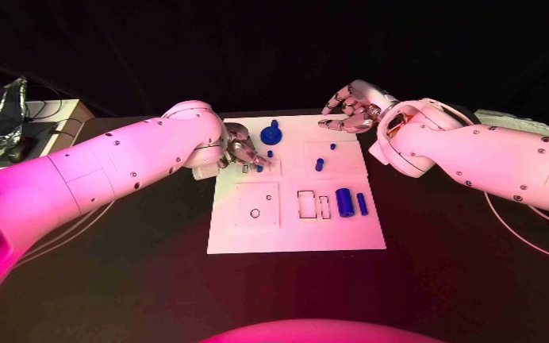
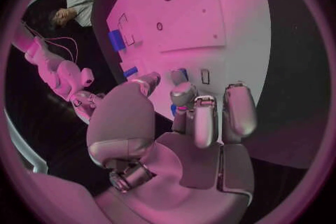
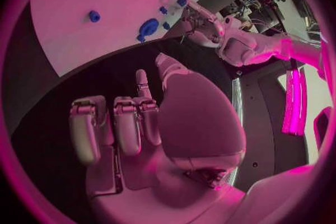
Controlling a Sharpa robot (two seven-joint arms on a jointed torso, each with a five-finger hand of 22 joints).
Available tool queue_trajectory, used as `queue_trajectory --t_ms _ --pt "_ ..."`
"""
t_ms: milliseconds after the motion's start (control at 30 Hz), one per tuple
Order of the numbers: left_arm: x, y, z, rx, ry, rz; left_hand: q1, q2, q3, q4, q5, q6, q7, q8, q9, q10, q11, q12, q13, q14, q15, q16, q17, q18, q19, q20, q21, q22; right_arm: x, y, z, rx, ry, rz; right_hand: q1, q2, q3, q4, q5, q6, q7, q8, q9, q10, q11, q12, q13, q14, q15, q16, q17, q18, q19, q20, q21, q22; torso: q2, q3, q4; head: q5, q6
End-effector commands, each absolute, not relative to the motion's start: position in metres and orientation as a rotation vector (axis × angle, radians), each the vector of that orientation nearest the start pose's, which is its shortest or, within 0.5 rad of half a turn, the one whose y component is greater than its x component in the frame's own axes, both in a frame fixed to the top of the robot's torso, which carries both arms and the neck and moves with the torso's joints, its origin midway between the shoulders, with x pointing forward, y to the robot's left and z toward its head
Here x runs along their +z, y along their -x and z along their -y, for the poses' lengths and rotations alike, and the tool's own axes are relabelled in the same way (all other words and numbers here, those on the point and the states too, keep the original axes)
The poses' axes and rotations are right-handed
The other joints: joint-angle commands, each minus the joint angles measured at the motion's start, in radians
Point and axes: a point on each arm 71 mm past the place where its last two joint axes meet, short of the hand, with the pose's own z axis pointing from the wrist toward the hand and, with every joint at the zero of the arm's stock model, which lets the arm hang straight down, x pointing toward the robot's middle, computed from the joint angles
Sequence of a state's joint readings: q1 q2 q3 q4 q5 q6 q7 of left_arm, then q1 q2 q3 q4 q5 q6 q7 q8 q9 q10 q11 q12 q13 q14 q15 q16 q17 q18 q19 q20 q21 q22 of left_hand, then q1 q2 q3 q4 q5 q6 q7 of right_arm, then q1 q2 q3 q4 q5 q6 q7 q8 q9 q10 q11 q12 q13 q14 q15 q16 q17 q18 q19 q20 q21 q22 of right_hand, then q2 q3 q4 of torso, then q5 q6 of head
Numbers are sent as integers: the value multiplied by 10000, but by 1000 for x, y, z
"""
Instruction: Assemble the parts on the task board
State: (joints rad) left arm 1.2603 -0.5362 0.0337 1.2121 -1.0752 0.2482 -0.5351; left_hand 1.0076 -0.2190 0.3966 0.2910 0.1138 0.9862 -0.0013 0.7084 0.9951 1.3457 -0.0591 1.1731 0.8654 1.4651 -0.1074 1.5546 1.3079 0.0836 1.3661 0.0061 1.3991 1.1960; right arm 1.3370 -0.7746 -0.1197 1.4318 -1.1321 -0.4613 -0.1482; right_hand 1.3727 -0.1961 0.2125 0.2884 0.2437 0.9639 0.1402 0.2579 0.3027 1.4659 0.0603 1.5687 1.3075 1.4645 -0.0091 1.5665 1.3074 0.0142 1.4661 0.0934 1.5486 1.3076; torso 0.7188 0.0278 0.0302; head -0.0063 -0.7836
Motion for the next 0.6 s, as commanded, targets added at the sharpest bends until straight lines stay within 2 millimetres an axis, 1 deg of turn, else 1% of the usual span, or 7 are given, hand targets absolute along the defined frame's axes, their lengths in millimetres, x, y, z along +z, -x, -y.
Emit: queue_trajectory --t_ms 33,167,300,367,467,533,600 --pt "-186 -542 -147 -4606 1744 -22877 -62 35 -180 13 -153 -39 58 -68 26 -106 -2 -46 -37 948 5 -56 2249 -34 -69 7 -64 -28 -147 -521 205 6817 -1714 -15852 -128 -6 -63 15 8 -77 11 -8 16 1021 5 -8 2605 1062 -14 41 2630 -72 922 -4 -44 2440 -3 4 1 -7 23" --pt "-179 -544 -153 -4699 1890 -22770 -66 149 -540 17 -512 -53 66 -108 62 -150 4 -55 -103 941 13 -72 2221 -20 -104 16 -105 -87 -147 -521 205 6802 -1722 -15860 -128 -7 -65 13 11 -83 12 -10 18 1020 5 -9 2604 1063 -14 42 2634 -72 922 -4 -44 2440 -2 6 -2 -6 41" --pt "-172 -546 -164 -4654 1985 -22800 -51 198 -654 16 -563 -104 84 -146 68 -245 19 -158 -281 918 19 -116 2147 8 -187 20 -178 -225 -147 -521 206 6781 -1735 -15862 -128 -7 -65 13 11 -83 12 -10 18 1020 5 -9 2604 1063 -14 42 2634 -72 922 -4 -44 2440 4 10 5 -29 70" --pt "-169 -549 -172 -4618 2118 -22835 430 442 -749 7 -527 -514 249 -455 13 -704 167 -524 -858 761 126 -407 1670 97 -491 87 -449 -680 -147 -521 207 6765 -1747 -15857 -128 -7 -65 13 11 -83 12 -10 18 1020 5 -9 2604 1063 -14 42 2634 -72 922 -4 -44 2440 8 8 16 -43 98" --pt "-164 -555 -185 -4616 2506 -22829 766 712 -788 -1 -508 -1148 621 -1323 -488 -1382 480 -994 -1664 596 380 -659 1261 200 -874 311 -804 -1249 -147 -521 209 6740 -1768 -15842 -128 -7 -65 13 11 -83 12 -10 18 1020 5 -9 2604 1063 -14 42 2634 -72 922 -4 -44 2440 10 5 16 -47 117" --pt "-161 -560 -195 -4660 2877 -22834 932 736 -819 -4 -499 -1173 733 -1557 -676 -1720 580 -1246 -2082 542 480 -719 1156 247 -1012 421 -941 -1455 -147 -521 210 6713 -1777 -15817 -128 -7 -65 13 11 -83 12 -10 18 1020 5 -9 2604 1063 -14 42 2634 -72 922 -4 -44 2440 15 2 9 -36 134" --pt "-160 -565 -204 -4647 3277 -22764 1189 915 -714 1 -486 -1354 866 -1811 -855 -2229 706 -1667 -2710 533 584 -699 1171 269 -1051 513 -996 -1516 -147 -521 210 6679 -1777 -15803 -124 -6 -65 10 20 -94 12 -13 23 1014 6 -15 2598 1058 -14 36 2614 -70 919 -4 -52 2435 26 5 -16 2 155"
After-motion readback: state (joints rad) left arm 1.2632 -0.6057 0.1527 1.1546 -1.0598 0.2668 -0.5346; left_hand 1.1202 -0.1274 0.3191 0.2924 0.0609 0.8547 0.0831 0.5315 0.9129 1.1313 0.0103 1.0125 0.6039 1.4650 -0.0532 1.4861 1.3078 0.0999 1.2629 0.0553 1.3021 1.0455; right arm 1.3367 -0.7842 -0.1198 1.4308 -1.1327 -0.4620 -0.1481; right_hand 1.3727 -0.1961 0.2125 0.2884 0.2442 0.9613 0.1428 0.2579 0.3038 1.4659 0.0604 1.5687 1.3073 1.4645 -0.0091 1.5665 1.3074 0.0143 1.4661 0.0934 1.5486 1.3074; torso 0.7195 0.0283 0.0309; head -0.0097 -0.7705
